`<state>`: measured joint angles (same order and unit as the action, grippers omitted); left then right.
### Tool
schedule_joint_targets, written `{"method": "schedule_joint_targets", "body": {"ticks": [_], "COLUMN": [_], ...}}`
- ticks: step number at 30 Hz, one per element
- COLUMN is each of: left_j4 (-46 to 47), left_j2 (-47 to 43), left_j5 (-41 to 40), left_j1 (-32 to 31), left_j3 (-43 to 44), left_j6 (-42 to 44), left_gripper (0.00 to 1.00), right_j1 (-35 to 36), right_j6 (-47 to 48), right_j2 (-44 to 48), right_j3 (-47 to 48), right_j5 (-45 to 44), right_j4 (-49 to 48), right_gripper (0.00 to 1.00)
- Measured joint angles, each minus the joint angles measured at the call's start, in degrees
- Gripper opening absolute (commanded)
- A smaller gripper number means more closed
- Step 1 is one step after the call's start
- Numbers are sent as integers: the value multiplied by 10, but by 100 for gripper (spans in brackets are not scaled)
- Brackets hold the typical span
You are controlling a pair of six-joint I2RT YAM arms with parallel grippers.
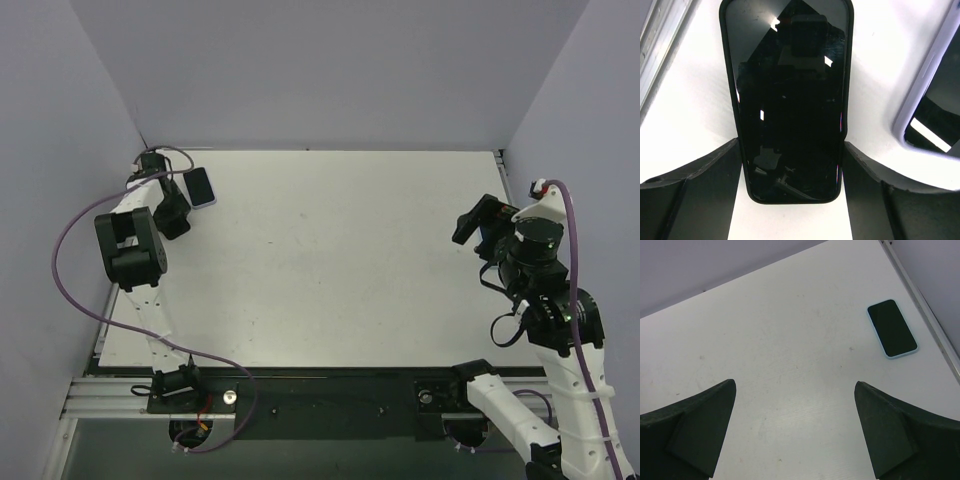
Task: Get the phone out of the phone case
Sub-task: Pick up the phone at the center of the board.
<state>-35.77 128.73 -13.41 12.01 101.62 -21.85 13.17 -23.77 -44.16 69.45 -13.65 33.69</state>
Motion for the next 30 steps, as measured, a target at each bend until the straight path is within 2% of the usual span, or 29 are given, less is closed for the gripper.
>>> {"method": "schedule_joint_targets", "body": {"ticks": [4, 10, 14, 17, 23, 30], "left_j4": [-1, -14, 0, 17, 90, 196], "left_j2": [-43, -158, -273, -335, -456, -560], "left_j5": [-4, 2, 44, 71, 128, 172], "left_j1": [-3, -3, -6, -27, -142, -284], "left_j3": [-64, -205, -330, -389, -497, -603], "left_j6": [-16, -79, -140, -176, -261, -380], "left_gripper": [0, 0, 0, 0, 0, 0], "right_j1": [0, 0, 1, 5, 58, 236], "right_j6": [6, 12, 13, 8, -22, -88], "right_j2": [-5, -16, -40, -53, -68, -124], "right_j3": [-3, -29, -41, -53, -89, -165], "right_j5": [0, 11, 28, 37, 43, 48], "right_j4": [-1, -2, -3, -3, -19, -135], "right_gripper": [99, 97, 96, 94, 93, 90]}}
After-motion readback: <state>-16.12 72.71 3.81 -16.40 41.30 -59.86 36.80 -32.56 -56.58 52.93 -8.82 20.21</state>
